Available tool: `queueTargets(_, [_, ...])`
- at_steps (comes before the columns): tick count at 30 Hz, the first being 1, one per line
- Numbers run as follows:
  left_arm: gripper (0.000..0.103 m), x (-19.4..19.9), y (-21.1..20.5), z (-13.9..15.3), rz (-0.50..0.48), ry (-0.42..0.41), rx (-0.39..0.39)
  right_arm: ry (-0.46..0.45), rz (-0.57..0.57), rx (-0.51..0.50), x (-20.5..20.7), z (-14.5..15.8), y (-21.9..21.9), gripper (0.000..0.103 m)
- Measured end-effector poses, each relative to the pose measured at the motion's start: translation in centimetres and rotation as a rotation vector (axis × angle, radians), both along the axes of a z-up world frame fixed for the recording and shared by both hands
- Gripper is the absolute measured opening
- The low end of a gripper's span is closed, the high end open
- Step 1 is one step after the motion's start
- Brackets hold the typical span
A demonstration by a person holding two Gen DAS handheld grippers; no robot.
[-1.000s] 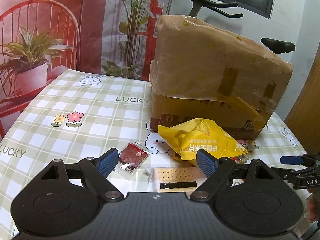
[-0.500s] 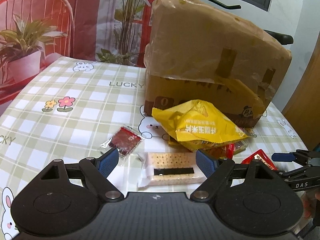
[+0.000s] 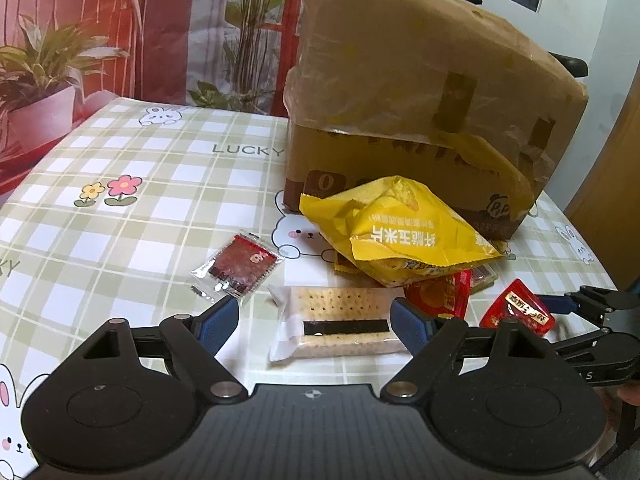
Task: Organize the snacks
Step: 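Grasp the cracker pack with the left tool while the right tool grasps the red jerky pouch, then carry the cracker pack and red pouch over the box and release both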
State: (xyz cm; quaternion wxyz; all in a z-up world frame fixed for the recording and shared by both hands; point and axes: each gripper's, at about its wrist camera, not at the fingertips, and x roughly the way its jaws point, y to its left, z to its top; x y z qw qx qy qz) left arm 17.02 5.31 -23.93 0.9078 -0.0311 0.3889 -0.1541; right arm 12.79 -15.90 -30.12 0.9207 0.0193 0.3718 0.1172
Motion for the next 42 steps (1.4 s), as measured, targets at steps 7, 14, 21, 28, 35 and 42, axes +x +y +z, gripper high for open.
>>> queueTargets(7, [0.086,0.2,-0.7,-0.7,-0.017,0.026,-0.002,-0.028,0.021,-0.048,-0.1,-0.3,0.6,0.081])
queueTargets(14, [0.087,0.7,-1.7,-1.7,-0.037,0.062,-0.007,-0.072,0.039,-0.026,-0.9,0.4,-0.1,0.058])
queueTargets(21, [0.093,1.4,-3.0,-2.3,-0.034,0.08,-0.019,-0.091,0.043,-0.011,-1.1,0.9,-0.1,0.045])
queueTargets(28, [0.094,1.8,-4.3,-2.9,-0.037,0.062,0.049,-0.087,0.047,0.02,-0.8,0.4,-0.3,0.045])
queueTargets(35, [0.098,2.1,-5.7,-3.5,-0.047,0.015,0.145,-0.078,0.05,0.014,-0.6,-0.2,0.3,0.048])
queueTargets(42, [0.087,0.1,-5.2,-3.0,-0.062,-0.017,0.124,-0.086,0.044,0.027,-0.8,-0.1,-0.1,0.043])
